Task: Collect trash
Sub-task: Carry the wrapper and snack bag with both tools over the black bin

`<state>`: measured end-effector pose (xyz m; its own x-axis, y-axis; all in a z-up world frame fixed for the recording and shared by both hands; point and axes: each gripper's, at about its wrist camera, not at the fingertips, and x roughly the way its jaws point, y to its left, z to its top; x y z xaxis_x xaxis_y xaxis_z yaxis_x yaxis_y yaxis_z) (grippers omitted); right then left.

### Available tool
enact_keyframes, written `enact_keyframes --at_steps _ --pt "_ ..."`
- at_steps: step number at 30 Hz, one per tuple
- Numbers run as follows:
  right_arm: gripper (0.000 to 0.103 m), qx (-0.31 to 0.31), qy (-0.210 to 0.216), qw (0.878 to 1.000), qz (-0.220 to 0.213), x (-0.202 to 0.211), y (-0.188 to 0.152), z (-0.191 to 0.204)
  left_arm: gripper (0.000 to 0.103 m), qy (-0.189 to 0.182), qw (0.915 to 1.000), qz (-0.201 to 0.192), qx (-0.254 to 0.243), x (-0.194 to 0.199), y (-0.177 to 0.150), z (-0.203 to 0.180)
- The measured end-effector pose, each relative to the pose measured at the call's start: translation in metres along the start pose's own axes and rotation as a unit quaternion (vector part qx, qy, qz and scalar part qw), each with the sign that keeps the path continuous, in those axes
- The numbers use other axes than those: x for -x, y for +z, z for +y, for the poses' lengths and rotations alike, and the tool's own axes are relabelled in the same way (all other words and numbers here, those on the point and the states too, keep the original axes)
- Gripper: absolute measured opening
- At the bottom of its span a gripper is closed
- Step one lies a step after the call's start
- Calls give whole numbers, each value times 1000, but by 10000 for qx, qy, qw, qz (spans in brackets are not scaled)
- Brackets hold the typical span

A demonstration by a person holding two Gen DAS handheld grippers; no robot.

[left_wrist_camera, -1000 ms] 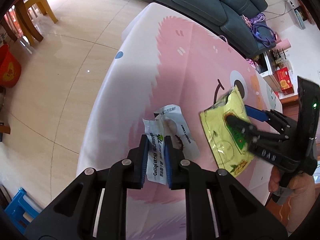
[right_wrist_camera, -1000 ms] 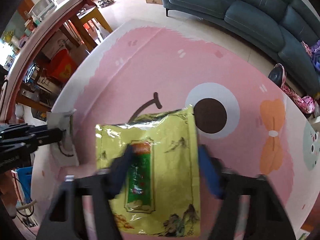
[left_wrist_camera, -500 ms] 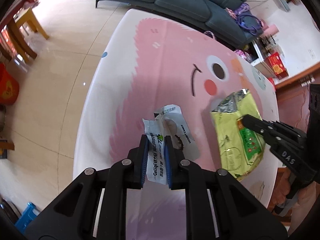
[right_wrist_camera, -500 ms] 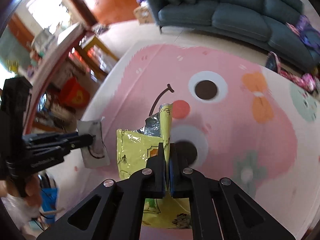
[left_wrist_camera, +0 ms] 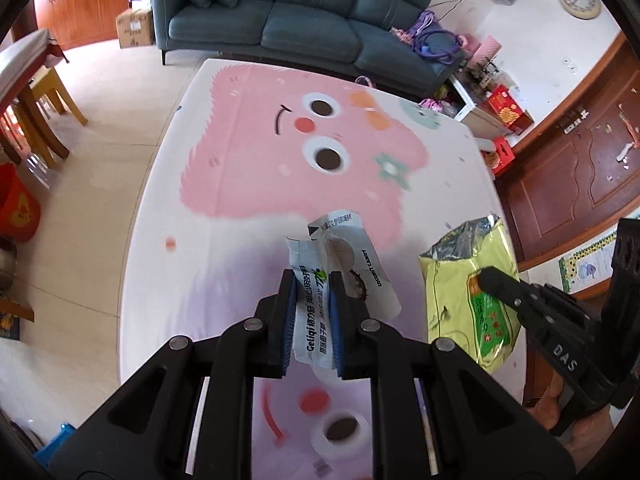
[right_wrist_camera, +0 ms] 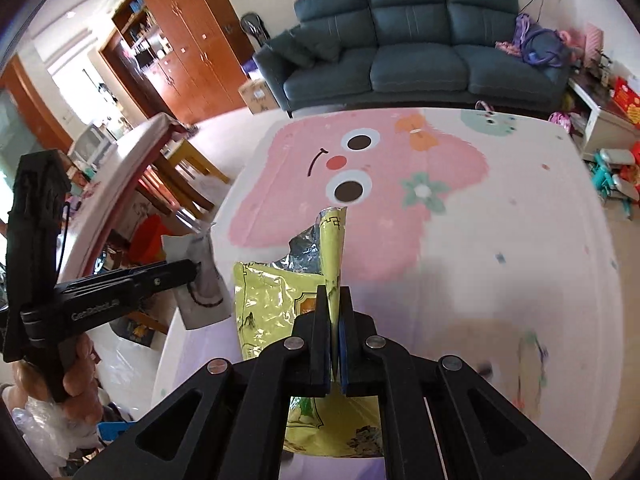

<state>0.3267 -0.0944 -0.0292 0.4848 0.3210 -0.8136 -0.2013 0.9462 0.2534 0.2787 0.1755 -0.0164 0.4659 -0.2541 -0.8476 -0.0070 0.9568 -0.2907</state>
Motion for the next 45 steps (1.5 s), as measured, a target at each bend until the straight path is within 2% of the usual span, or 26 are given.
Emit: enact_keyframes --at_steps 8,11,16,22,28,30,34,39,45 --pt "2 -2 187 9978 -642 147 -128 -1 12 103 9994 -335 8 89 -133 -64" --pt "2 -99 261 9968 -752 188 -173 -6 12 116 9993 -362 56 116 -182 -85" --pt "2 -105 349 9960 -814 241 -235 -8 12 189 9989 -418 -74 157 -250 -120" --pt "2 -275 550 9947 -820 281 -288 -11 12 314 9981 -363 -397 188 -302 -150" --pt "2 -550 572 9935 -821 288 -314 -17 12 342 9961 -180 -788 187 -328 -167" --pt "2 -670 556 9932 -779 287 -323 -23 12 311 9957 -79 -868 174 -324 -165" --pt "2 -985 441 9922 -621 272 -347 -33 12 200 9942 166 -1047 152 -339 -162" --pt "2 -1390 149 9896 -336 237 -389 -46 12 12 9896 644 -1289 112 -372 -150" --pt "2 -1852 -237 9824 80 170 -443 -64 12 -70 9802 1148 -1609 39 -418 -132"
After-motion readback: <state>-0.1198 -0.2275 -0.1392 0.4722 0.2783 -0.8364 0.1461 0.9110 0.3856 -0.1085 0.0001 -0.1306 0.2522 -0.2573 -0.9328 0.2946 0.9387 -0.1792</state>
